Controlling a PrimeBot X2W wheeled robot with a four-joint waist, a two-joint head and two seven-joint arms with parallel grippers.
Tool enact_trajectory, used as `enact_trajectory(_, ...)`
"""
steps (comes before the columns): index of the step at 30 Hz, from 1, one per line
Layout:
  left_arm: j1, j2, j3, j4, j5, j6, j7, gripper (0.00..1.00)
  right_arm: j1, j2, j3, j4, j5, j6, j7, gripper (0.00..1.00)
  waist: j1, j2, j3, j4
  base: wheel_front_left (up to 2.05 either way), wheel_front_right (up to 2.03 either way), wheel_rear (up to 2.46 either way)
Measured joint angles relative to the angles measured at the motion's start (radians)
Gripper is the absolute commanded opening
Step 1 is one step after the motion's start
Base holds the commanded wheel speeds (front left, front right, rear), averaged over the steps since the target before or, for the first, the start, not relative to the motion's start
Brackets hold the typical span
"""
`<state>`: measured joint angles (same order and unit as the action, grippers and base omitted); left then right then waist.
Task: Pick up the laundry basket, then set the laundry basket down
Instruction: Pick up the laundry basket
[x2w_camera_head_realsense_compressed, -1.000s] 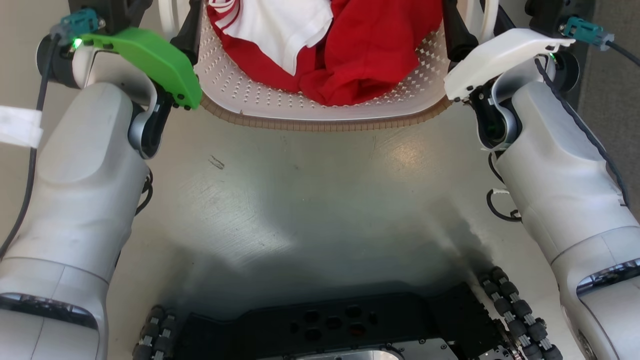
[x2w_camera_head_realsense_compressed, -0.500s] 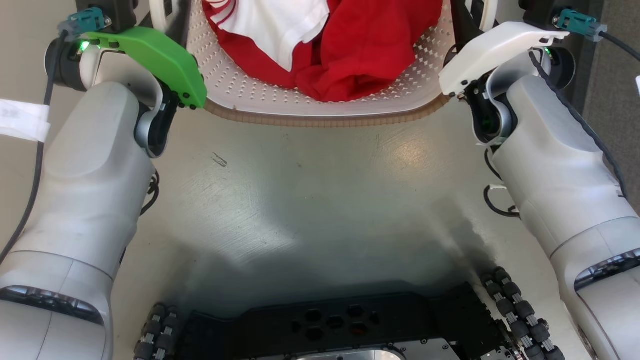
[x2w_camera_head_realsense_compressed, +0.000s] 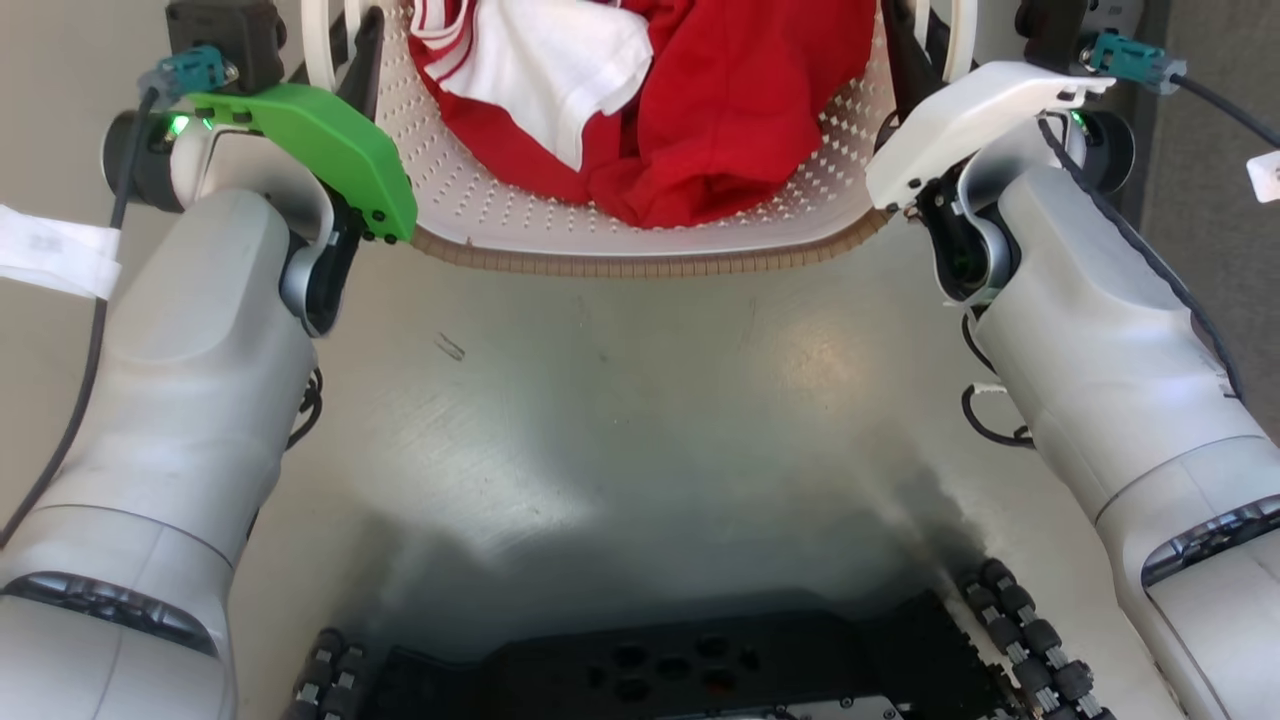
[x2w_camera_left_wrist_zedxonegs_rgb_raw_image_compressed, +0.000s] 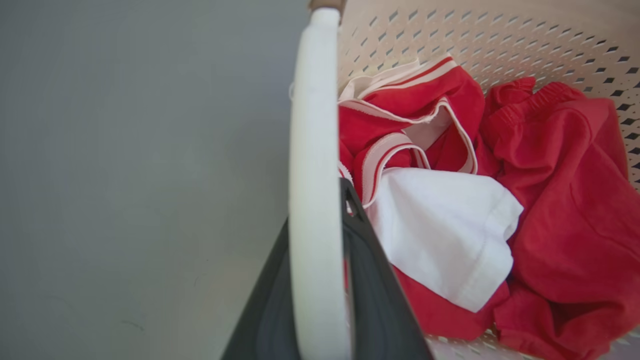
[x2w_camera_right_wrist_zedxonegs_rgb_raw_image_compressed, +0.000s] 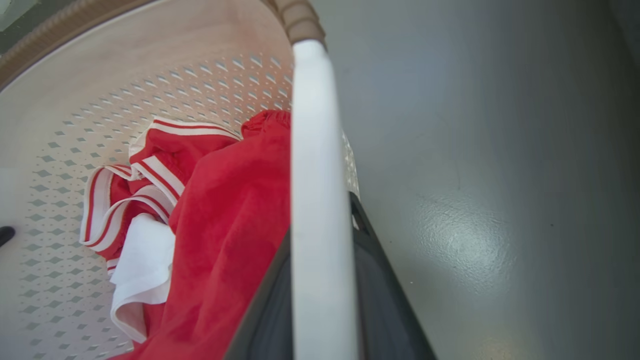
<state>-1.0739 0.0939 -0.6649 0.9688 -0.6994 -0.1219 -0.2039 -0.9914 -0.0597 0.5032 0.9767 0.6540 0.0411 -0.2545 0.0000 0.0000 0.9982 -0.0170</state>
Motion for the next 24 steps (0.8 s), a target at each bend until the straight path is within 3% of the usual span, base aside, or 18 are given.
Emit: enact_trajectory(24,0.185,-0.045,-0.075,0.106,-0.136,0.000,0.038,0.00,0.146,0.007,0.140,0.117,0.104,0.032,0.049,0.00,0.0000,0.0000,-0.295,-0.001,0.00,0.00,0.00)
